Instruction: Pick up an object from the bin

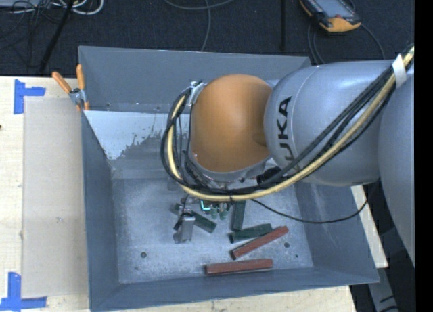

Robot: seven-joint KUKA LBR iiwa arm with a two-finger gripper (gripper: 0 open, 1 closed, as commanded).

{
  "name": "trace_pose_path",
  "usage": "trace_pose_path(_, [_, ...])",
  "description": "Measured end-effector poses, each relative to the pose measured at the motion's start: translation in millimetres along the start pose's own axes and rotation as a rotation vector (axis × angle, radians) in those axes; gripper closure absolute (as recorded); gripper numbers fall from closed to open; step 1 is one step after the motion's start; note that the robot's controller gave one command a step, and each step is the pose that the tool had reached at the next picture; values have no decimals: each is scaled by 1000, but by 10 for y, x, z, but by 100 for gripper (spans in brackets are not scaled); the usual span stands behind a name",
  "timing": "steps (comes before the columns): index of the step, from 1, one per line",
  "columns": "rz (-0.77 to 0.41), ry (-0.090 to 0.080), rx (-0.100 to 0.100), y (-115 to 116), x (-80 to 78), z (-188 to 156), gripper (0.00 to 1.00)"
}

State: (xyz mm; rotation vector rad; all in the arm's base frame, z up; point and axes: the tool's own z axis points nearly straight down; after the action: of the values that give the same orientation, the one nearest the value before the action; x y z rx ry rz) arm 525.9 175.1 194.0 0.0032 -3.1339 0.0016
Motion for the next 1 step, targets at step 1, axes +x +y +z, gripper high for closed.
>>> trace_pose_path(1, [4,-6,-1,-8,-18,-30,0])
